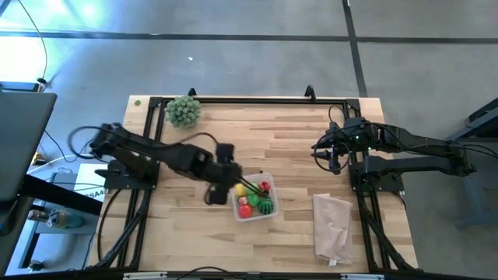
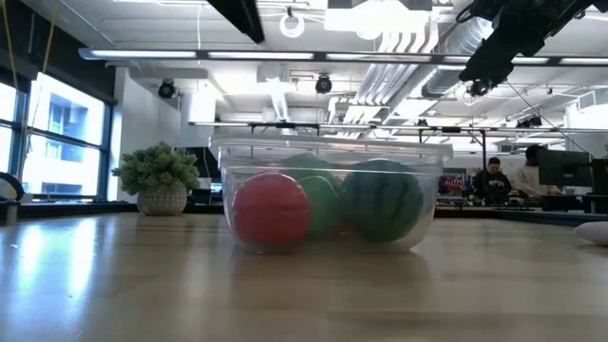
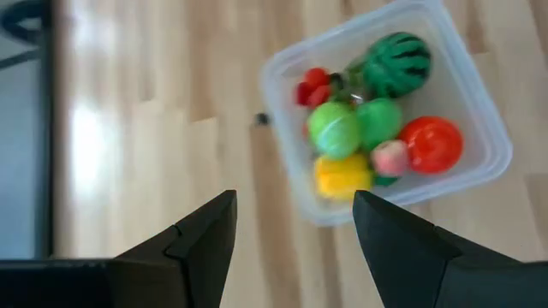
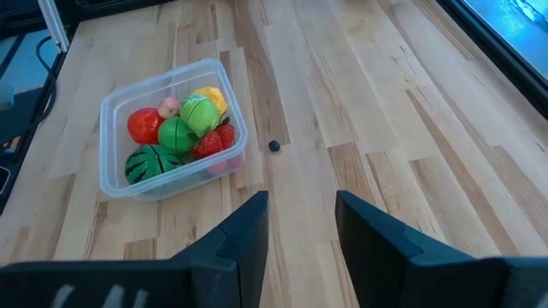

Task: Pick and placing Produce into tupperware
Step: Return to Home Position

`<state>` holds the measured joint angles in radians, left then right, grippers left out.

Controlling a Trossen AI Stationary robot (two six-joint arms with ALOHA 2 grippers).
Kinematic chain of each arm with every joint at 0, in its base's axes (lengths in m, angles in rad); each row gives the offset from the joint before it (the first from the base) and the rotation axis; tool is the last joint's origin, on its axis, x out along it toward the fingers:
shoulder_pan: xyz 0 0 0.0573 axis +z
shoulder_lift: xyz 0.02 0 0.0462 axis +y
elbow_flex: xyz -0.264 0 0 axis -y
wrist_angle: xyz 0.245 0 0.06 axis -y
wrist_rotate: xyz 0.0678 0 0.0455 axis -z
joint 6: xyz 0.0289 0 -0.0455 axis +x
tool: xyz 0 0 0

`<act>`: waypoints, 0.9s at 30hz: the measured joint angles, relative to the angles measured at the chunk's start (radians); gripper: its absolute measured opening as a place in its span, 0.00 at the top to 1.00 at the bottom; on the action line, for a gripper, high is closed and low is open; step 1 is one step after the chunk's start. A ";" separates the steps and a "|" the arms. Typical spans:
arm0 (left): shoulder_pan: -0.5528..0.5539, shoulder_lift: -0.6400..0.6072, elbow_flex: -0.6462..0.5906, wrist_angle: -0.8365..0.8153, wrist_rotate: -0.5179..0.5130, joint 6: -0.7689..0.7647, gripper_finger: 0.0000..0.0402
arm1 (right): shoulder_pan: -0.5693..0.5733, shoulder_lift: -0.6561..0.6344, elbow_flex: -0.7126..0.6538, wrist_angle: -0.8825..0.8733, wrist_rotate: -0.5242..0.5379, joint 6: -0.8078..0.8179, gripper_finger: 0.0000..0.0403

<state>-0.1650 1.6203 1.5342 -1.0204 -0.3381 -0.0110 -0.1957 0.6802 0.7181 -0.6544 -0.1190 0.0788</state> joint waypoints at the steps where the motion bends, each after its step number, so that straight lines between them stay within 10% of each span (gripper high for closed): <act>1: 0.006 -0.036 -0.014 -0.013 -0.018 -0.009 0.44 | 0.000 0.000 0.000 0.000 0.000 0.000 0.68; 7: 0.084 -0.344 -0.237 0.133 0.002 0.004 0.44 | 0.000 0.000 0.000 -0.001 0.000 0.000 0.68; 17: 0.323 -0.919 -0.688 0.508 0.403 0.102 0.67 | 0.000 0.000 0.000 0.000 0.000 0.000 0.68; 27: 0.387 -1.294 -0.850 0.511 0.418 0.075 0.95 | 0.000 0.000 0.000 0.000 0.000 0.000 0.68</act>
<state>0.2222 0.3263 0.6843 -0.5097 0.0796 0.0637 -0.1959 0.6800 0.7178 -0.6548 -0.1192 0.0788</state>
